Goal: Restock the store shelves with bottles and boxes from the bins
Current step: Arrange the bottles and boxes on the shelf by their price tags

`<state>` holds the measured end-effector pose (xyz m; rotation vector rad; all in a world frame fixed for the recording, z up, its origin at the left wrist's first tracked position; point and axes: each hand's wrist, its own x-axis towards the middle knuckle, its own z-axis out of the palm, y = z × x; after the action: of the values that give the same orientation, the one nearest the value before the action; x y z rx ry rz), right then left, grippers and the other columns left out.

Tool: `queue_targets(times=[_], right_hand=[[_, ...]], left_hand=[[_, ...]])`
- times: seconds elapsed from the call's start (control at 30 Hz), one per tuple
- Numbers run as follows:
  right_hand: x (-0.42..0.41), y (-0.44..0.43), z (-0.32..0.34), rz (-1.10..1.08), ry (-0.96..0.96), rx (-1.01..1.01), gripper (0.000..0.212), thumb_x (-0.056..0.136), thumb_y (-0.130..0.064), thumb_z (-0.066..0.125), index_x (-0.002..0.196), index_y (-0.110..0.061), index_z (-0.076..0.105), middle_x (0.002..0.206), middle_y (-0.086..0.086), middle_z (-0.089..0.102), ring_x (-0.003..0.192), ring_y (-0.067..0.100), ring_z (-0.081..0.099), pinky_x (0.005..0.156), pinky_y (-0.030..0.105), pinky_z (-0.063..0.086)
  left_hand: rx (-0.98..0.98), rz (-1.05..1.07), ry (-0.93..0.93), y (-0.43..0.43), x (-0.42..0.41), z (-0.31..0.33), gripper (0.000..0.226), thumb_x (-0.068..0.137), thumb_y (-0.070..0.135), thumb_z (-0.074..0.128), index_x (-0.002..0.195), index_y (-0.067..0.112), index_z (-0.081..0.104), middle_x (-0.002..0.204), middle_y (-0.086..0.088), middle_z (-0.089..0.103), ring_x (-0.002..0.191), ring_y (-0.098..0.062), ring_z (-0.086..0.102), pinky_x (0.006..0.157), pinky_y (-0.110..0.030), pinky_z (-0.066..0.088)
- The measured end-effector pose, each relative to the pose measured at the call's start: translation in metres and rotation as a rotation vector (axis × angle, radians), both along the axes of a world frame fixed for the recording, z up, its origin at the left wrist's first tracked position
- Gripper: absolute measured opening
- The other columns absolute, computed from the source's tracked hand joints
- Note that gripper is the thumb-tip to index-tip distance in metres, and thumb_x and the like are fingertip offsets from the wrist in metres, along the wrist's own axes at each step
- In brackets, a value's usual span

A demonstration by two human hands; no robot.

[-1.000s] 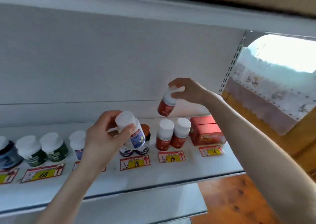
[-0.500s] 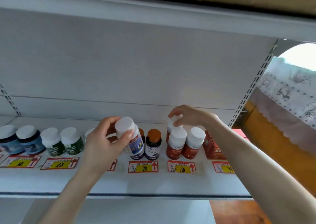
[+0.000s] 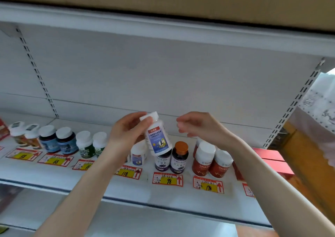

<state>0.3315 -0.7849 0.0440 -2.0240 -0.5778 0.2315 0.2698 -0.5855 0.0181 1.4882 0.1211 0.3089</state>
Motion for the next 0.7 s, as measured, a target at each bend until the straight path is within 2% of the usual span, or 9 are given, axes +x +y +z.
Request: queue_targets(times=[0.1,0.2,0.3,0.43,0.53,0.6,0.7], right_hand=[[-0.019,0.019,-0.004,0.1,0.043,-0.031,0.036,0.08,-0.027,0.069,0.114,-0.024,0.056,0.1,-0.01,0.067,0.092,0.001,0.064,0.082,0.02,0.053],[-0.026,0.033,-0.01,0.072,0.031,0.064,0.043,0.077,-0.019,0.073,0.117,-0.016,0.057,0.104,0.002,0.068,0.093,0.009,0.066,0.085,0.023,0.053],[-0.029,0.044,-0.012,0.036,0.048,0.132,0.042,0.077,-0.018,0.073,0.117,-0.016,0.057,0.105,0.004,0.068,0.093,0.012,0.068,0.084,0.026,0.055],[-0.031,0.055,-0.01,0.07,0.06,0.084,0.036,0.078,-0.023,0.072,0.112,-0.017,0.059,0.102,0.0,0.069,0.09,0.008,0.067,0.081,0.025,0.055],[-0.027,0.066,-0.001,0.033,0.019,0.069,0.027,0.081,-0.029,0.067,0.106,-0.018,0.062,0.101,-0.004,0.068,0.092,0.005,0.064,0.082,0.023,0.053],[-0.021,0.078,0.009,-0.03,-0.075,0.071,0.032,0.082,-0.033,0.066,0.11,-0.018,0.062,0.106,-0.004,0.066,0.096,0.005,0.062,0.084,0.024,0.052],[-0.018,0.101,0.023,-0.018,-0.179,0.036,0.03,0.082,-0.035,0.065,0.108,-0.02,0.062,0.101,-0.006,0.064,0.093,0.006,0.061,0.077,0.02,0.049]], left_hand=[[-0.036,0.027,-0.03,0.001,0.003,0.008,0.03,0.082,0.02,0.064,0.11,0.01,0.062,0.096,-0.007,0.067,0.086,-0.018,0.067,0.075,-0.027,0.056],[-0.057,0.054,-0.063,0.005,0.001,0.013,0.025,0.078,0.025,0.066,0.1,0.015,0.063,0.086,-0.002,0.068,0.08,-0.015,0.068,0.074,-0.027,0.054],[-0.043,-0.004,-0.08,0.015,-0.005,0.011,0.032,0.068,0.038,0.069,0.094,0.022,0.064,0.088,0.002,0.07,0.085,-0.015,0.068,0.076,-0.025,0.052],[0.169,-0.078,-0.063,0.031,-0.016,0.002,0.035,0.072,0.036,0.074,0.102,0.043,0.057,0.09,0.003,0.064,0.086,-0.013,0.066,0.076,-0.025,0.053],[0.2,-0.117,-0.046,0.045,-0.019,0.0,0.044,0.07,0.036,0.075,0.109,0.041,0.056,0.093,0.0,0.065,0.09,-0.017,0.067,0.079,-0.031,0.055],[0.251,-0.125,-0.049,0.053,-0.019,0.001,0.046,0.076,0.027,0.074,0.116,0.034,0.054,0.097,-0.004,0.066,0.093,-0.018,0.066,0.082,-0.032,0.054],[0.35,-0.149,-0.049,0.06,-0.017,0.003,0.042,0.085,0.014,0.063,0.122,0.03,0.051,0.104,-0.005,0.066,0.097,-0.017,0.064,0.083,-0.029,0.053]])
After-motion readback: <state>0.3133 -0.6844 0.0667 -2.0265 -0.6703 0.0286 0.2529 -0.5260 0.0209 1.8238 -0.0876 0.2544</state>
